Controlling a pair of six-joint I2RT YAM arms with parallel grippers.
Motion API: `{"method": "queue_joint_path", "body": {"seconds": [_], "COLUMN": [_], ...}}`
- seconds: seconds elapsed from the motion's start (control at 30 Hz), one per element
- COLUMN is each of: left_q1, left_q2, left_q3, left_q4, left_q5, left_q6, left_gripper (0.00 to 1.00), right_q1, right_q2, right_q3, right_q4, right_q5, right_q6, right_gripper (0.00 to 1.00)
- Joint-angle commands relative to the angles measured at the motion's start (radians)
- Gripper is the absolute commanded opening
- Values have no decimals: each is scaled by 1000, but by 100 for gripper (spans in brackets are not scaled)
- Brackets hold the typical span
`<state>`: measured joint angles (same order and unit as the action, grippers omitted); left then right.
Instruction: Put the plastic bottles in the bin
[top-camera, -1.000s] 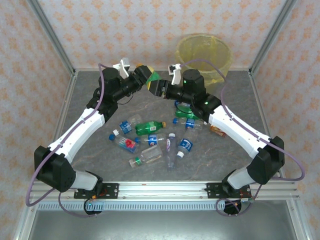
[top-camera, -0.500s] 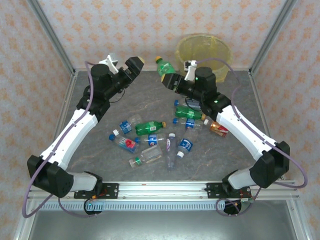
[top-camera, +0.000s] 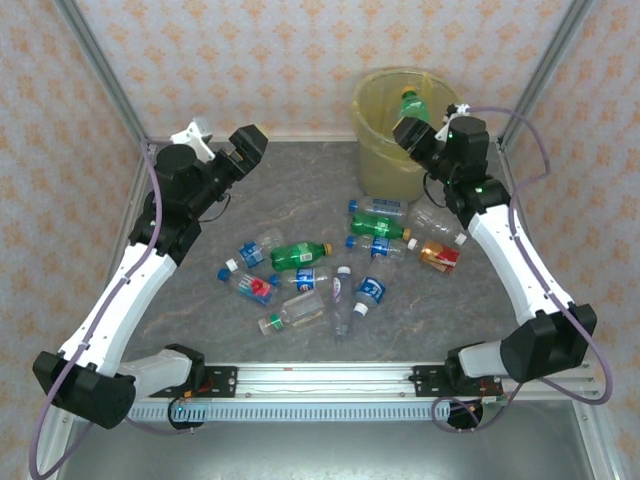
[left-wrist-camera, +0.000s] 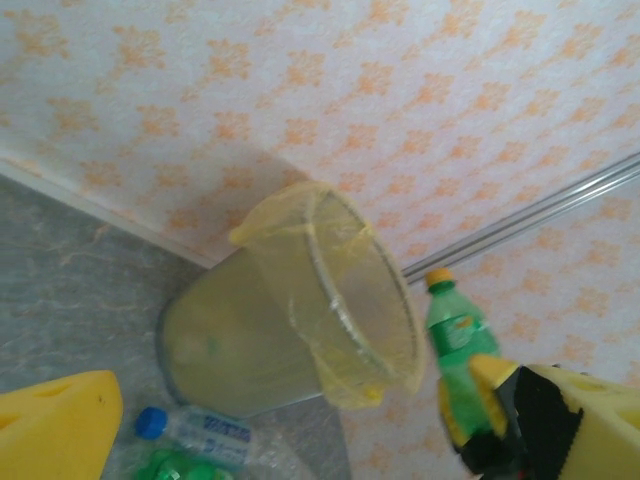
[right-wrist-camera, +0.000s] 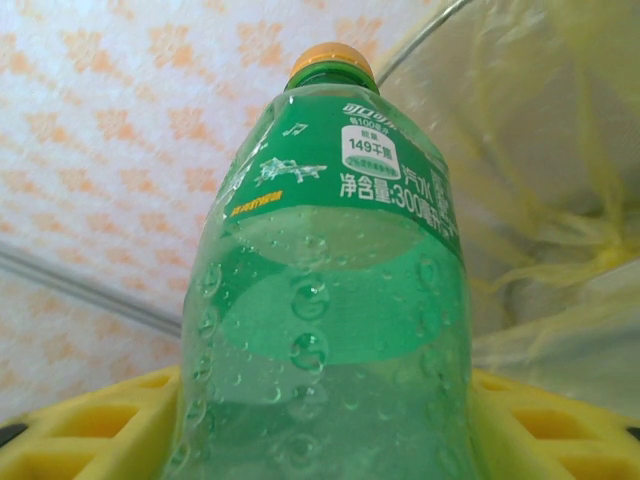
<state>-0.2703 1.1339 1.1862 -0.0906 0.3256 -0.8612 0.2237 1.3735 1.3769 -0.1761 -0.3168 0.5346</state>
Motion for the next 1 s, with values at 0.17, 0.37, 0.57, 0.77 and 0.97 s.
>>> {"method": "queue_joint_path", "body": {"seconds": [0.17, 0.37, 0.57, 0.77, 0.97], "left_q1": [4, 4, 4, 5, 12], "left_q2": [-76, -97, -100, -109, -122], "left_q3": [-112, -135, -135, -175, -235], "left_q4": [-78, -118, -166, -175, -204], "left_q5": [-25, -22, -35, -49, -79], "left_q6": [52, 69, 101, 123, 120], "left_gripper": [99, 99, 99, 99, 99], "right_q1": [-41, -44, -44, -43, -34], "right_q2": [144, 233, 280, 258, 176], "right_q3": [186, 297, 374, 389, 344], "right_q4": [-93, -153, -197, -216, -211], "right_q5": [84, 90, 100, 95, 98], "right_q6": [-39, -71, -88, -100, -116], "right_gripper": [59, 63, 82, 100, 100]}}
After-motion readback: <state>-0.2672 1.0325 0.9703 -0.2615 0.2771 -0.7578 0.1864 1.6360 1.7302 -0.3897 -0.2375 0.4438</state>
